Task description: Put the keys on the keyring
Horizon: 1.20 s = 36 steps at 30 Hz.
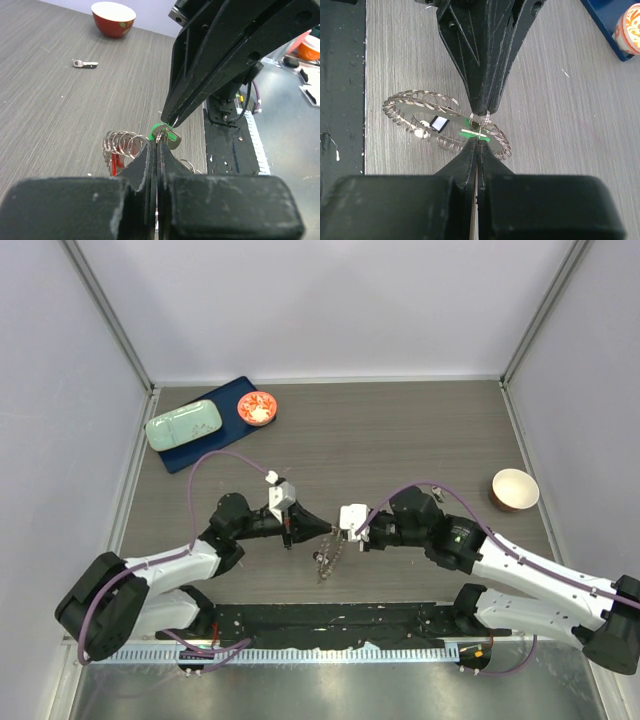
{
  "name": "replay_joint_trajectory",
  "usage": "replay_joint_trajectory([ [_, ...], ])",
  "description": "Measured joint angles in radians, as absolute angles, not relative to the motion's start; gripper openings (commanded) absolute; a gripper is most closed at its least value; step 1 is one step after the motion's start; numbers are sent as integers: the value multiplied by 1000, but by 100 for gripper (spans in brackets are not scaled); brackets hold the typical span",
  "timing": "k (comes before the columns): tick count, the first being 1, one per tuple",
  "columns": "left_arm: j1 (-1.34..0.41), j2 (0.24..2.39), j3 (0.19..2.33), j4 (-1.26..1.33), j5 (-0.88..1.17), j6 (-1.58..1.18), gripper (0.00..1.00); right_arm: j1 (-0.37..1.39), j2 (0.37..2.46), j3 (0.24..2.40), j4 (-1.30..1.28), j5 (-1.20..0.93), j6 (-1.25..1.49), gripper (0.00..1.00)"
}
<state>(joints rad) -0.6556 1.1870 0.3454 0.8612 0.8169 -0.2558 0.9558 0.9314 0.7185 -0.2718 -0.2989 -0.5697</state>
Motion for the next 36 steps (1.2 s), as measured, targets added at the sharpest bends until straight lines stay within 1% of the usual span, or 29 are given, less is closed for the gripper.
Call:
replay_joint_trajectory([
  [13,-662,1134,253,1064,638,-473,0,957,918,710,-192,-293,-538,1],
  [19,-662,1117,220,1110,561,-542,0,978,964,705,-139,-282,-527,1],
  [31,-685,1051,144,1155,384,-603,0,1048,1022,669,10,-144,-529,1],
  [34,-691,1047,132,1168,354,-616,14,1053,1027,669,24,-121,-539,1],
  [35,-693,1047,128,1173,348,-620,21,1053,1027,669,25,-116,-543,1],
  [36,-694,1045,121,1182,338,-626,23,1054,1027,669,23,-109,-548,1],
])
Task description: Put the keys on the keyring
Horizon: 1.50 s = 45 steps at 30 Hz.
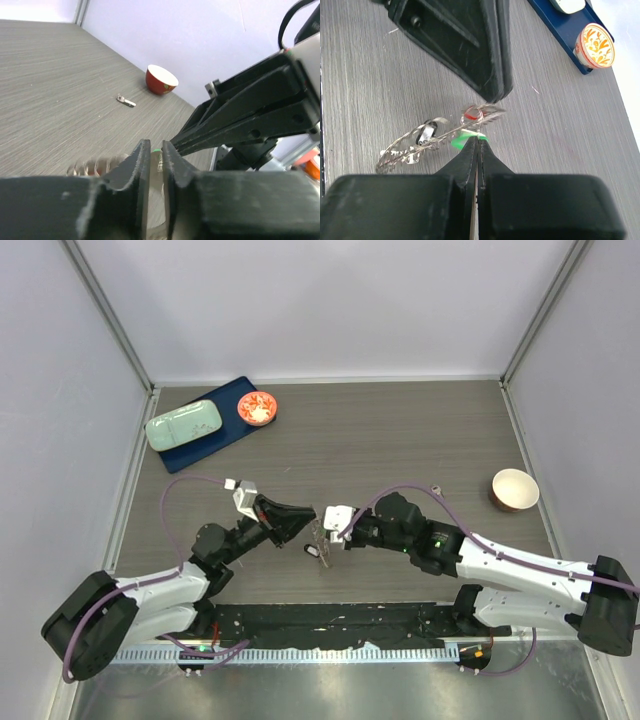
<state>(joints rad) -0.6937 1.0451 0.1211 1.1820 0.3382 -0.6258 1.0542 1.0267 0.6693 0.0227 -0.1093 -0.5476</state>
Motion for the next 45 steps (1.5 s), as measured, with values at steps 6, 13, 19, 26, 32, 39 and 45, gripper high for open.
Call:
replay_joint_trajectory([
  [6,-693,1020,86,1239,305,-644,37,1058,1025,675,-52,-79,-590,1],
  [13,-693,971,83,1171,340,-586,44,1058,1029,750,-197,-71,-652,1],
  [19,-693,918,176,953,435,-397,50,1058,1042,841,-286,-81,-697,1],
  [26,-692,918,251,785,550,-191,52,1058,1055,860,-356,-103,-727,1],
  [32,-691,974,287,689,646,-56,52,1058,1059,867,-405,-103,-755,1],
  [39,-686,1081,352,661,737,47,49,1059,1094,896,-440,-119,-770,1],
  [45,-685,1131,405,642,799,93,37,1060,1106,901,-451,-127,-781,1],
])
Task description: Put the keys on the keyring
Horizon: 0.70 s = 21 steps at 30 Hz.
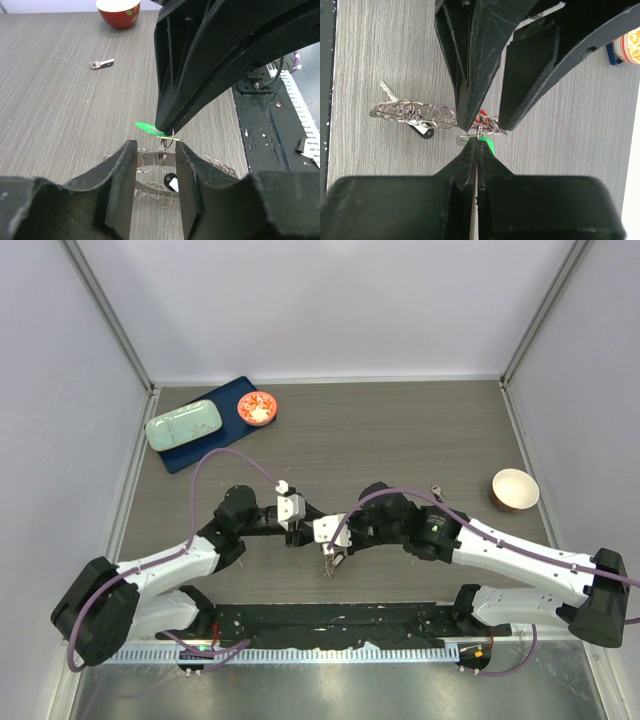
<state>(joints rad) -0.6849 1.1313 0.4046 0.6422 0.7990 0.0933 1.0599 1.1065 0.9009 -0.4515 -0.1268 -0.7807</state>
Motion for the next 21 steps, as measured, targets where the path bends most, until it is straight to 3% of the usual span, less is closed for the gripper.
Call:
replay_joint_trajectory([
  [11,-685,1162,429,537,849,152,34,1065,1106,907,-469,-130,-784,1],
  [20,-685,1162,439,511,857,167,13,1065,1106,907,-474,-130,-784,1],
  [21,-685,1162,439,513,857,163,2,1065,1106,907,-474,-130,-784,1],
])
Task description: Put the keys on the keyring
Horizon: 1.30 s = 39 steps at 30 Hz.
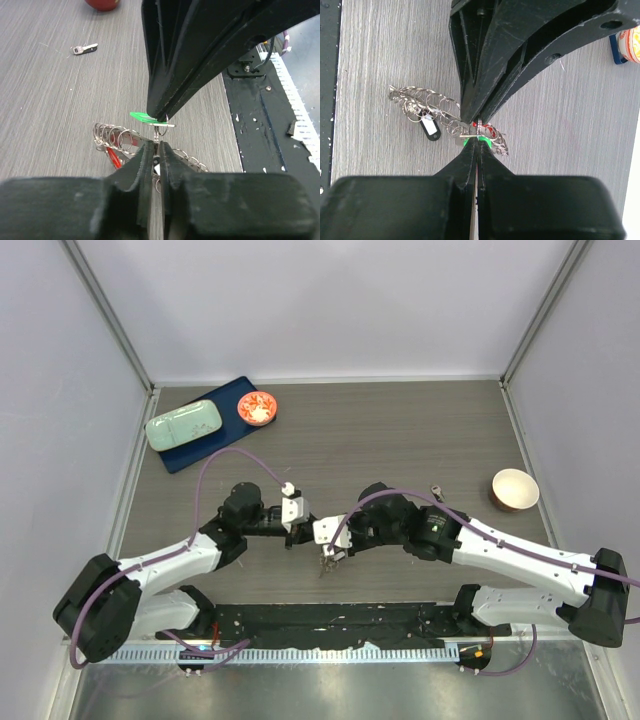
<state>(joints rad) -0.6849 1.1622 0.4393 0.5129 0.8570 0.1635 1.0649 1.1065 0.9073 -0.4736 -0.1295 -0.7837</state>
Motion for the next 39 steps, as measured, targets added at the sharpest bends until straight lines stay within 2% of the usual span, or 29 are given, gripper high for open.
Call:
replay_joint_trajectory([
  [1,-685,1162,439,517,857,159,0,1065,1106,907,-474,-130,-784,1],
  [7,-684,1162,423,566,837,106,0,1065,1106,907,-472,-125,-783,1],
  [17,-686,1099,297,812,710,-76,0,1066,1065,887,-440,-90,-756,1],
  [30,-685,1124,221,1110,633,-352,0,1082,1025,783,-277,-86,-670,1],
  [39,-678,1123,194,1164,591,-418,0,1085,1024,723,-145,-65,-628,1],
])
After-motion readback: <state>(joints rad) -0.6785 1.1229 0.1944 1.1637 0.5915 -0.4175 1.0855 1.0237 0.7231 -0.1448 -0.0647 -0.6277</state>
